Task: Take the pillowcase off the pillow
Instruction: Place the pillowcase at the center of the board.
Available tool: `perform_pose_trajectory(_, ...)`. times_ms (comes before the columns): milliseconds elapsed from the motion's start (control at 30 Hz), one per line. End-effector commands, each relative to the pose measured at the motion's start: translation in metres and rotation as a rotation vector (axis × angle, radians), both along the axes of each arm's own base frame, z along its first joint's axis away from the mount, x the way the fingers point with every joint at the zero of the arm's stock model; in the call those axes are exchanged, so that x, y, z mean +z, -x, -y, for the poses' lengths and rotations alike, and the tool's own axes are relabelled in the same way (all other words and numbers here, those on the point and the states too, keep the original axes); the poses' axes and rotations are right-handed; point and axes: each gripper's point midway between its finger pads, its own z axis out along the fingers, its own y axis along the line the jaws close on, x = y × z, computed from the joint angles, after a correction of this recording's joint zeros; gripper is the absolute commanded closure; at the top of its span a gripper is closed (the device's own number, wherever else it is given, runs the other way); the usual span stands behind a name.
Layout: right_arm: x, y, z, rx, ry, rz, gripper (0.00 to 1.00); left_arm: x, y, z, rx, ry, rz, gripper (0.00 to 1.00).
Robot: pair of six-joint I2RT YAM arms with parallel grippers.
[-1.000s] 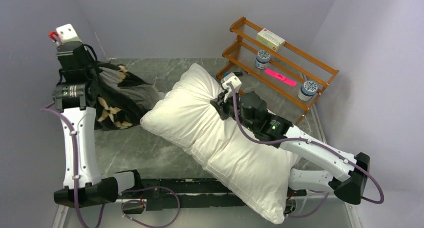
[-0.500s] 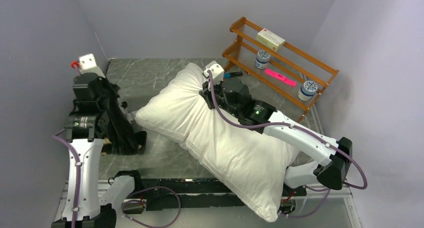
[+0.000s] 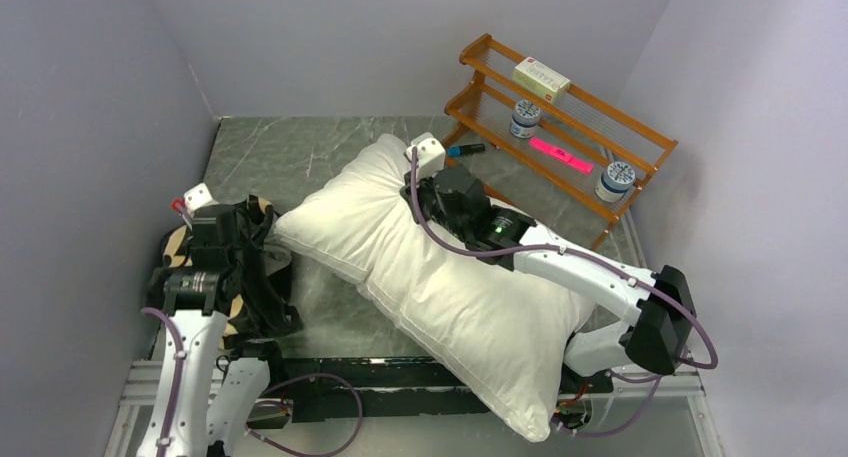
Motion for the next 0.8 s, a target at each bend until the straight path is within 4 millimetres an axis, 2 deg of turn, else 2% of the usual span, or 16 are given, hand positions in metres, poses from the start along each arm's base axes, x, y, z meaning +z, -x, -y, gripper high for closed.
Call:
perform_pose_trajectory(0, 0.031, -0.003, 0.023, -0.096, -0.132, 0.061, 0.91, 0.018, 0.000, 0.013, -0.018, 0.079, 0.095, 0.60)
perform_pose_trajectory(33, 0.030, -0.002, 0.028, -0.109, -0.133, 0.061, 0.81, 0.020, 0.002, 0.015, -0.028, 0.084, 0.094, 0.50)
perform_pose_trajectory(100, 0.032, 0.001, 0.036, -0.121, -0.137, 0.065, 0.67, 0.026, 0.005, 0.018, -0.056, 0.081, 0.102, 0.37)
perform_pose_trajectory(233, 0.034, 0.009, 0.055, -0.148, -0.128, 0.070, 0.39, 0.047, 0.012, 0.023, -0.119, 0.049, 0.136, 0.14)
perform_pose_trajectory(300, 0.040, 0.014, 0.069, -0.171, -0.131, 0.082, 0.28, 0.062, 0.015, 0.030, -0.184, 0.014, 0.152, 0.06)
perform_pose_trajectory(467, 0.049, 0.024, 0.111, -0.277, -0.122, 0.115, 0.12, 0.096, 0.027, 0.028, -0.244, -0.100, 0.180, 0.03)
perform_pose_trajectory(600, 0.058, 0.033, 0.151, -0.388, -0.142, 0.154, 0.07, 0.132, 0.033, 0.031, -0.300, -0.155, 0.249, 0.03)
perform_pose_trajectory(667, 0.065, 0.040, 0.169, -0.433, -0.173, 0.175, 0.01, 0.153, 0.035, 0.036, -0.349, -0.175, 0.300, 0.03)
perform_pose_trajectory(767, 0.072, 0.050, 0.194, -0.476, -0.185, 0.210, 0.00, 0.187, 0.043, 0.034, -0.362, -0.206, 0.372, 0.03)
